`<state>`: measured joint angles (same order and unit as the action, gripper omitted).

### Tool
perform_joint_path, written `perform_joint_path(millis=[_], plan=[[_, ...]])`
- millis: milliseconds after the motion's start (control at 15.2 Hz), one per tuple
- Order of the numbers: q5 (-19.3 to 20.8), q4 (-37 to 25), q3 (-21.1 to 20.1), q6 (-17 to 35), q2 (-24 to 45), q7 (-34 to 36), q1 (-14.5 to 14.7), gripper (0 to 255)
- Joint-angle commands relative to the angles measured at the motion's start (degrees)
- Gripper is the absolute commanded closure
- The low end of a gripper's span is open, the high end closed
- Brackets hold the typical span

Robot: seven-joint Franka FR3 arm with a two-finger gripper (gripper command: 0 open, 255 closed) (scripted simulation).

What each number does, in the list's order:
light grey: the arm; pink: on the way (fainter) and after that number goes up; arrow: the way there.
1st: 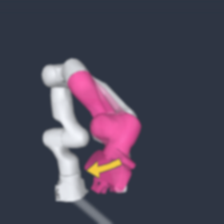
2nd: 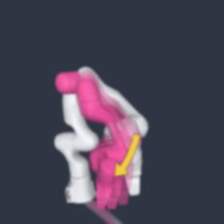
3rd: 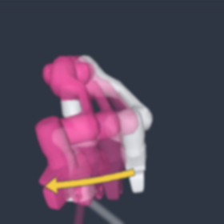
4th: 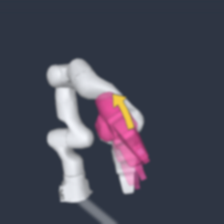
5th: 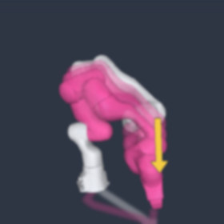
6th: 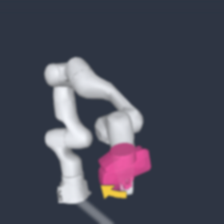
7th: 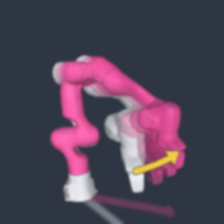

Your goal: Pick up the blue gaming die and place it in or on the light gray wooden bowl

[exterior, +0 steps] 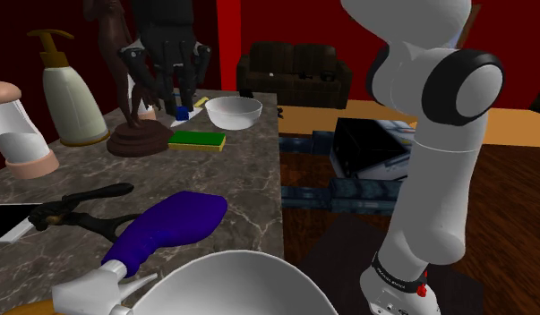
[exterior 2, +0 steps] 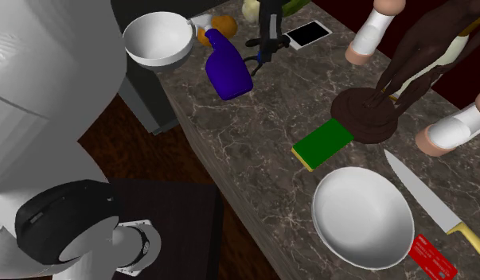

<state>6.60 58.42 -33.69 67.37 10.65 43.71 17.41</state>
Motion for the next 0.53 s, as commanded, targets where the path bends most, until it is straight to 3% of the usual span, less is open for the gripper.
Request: perform_joint_path(millis=[0,462], plan=[[0.1,-1.0,-0.5,-1.1,0.0,1.3,0.9,255],[-2.2,3.6,-3.8,-0.4,-4.3,10.0,5.1,255]])
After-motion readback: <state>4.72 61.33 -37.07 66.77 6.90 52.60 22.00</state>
